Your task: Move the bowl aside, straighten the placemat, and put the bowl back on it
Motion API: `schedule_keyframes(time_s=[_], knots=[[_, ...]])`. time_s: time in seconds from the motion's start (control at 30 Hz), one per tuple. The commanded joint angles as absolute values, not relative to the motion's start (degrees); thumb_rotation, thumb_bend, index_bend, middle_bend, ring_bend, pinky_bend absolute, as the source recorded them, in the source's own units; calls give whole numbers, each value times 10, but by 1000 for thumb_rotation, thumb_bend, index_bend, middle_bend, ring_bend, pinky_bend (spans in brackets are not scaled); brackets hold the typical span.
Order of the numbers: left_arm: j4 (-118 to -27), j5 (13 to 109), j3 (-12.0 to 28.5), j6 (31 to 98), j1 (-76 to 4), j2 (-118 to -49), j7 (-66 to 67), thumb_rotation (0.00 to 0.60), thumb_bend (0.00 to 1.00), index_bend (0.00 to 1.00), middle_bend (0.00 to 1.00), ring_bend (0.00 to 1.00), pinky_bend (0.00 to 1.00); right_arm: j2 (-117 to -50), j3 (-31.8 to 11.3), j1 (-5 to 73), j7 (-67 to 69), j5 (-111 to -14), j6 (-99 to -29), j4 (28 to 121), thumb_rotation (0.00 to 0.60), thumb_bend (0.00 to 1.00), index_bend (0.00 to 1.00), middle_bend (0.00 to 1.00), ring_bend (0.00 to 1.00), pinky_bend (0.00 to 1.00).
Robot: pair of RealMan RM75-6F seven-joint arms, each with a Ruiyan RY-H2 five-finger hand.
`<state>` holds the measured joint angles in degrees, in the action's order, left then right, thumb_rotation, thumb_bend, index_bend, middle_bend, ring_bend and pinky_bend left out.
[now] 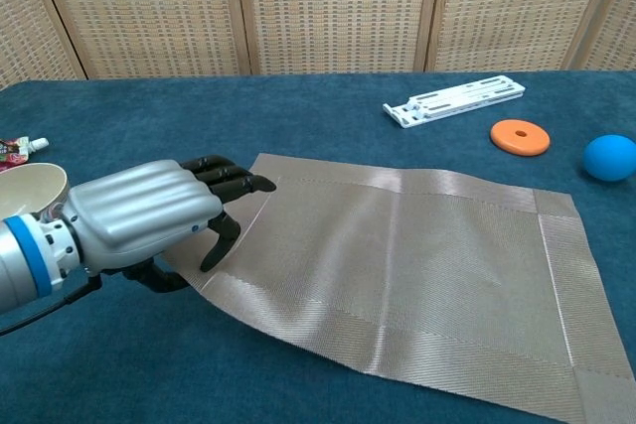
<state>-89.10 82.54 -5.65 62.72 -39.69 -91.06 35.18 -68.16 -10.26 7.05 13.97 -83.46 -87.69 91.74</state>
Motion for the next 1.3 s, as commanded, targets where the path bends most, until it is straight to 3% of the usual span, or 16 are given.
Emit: schedule_keyframes(time_s=[0.03, 0.33, 0.97, 1.03, 1.2, 1.3], knots=[[-905, 846, -69, 636, -388, -901, 343, 600, 568, 634, 0, 0, 0, -682, -102, 70, 139, -836, -878, 918, 600, 239, 224, 0, 0, 0], [-940, 897, -105, 623, -373, -882, 333, 600, 568, 636, 0, 0, 0, -681, -97, 68, 135, -844, -882, 924, 600, 239, 224, 0, 0, 0], [-954, 949, -122, 602, -357, -878, 305, 600, 558, 622, 0, 0, 0, -680, -96, 67, 134, -847, -885, 926, 600, 239, 224, 0, 0, 0], [-955, 951, -123, 601, -355, -876, 304, 600, 523, 573, 0, 0, 0, -680, -96, 67, 134, -848, -886, 927, 600, 239, 224, 0, 0, 0], [-961, 951, -128, 605, -345, -859, 305, 600, 204, 317, 0, 0, 0, -680, -92, 67, 131, -852, -886, 929, 600, 239, 224, 0, 0, 0], [-959, 958, -131, 616, -337, -854, 301, 600, 134, 182, 0, 0, 0, -680, -90, 66, 128, -857, -887, 930, 600, 239, 224, 0, 0, 0]])
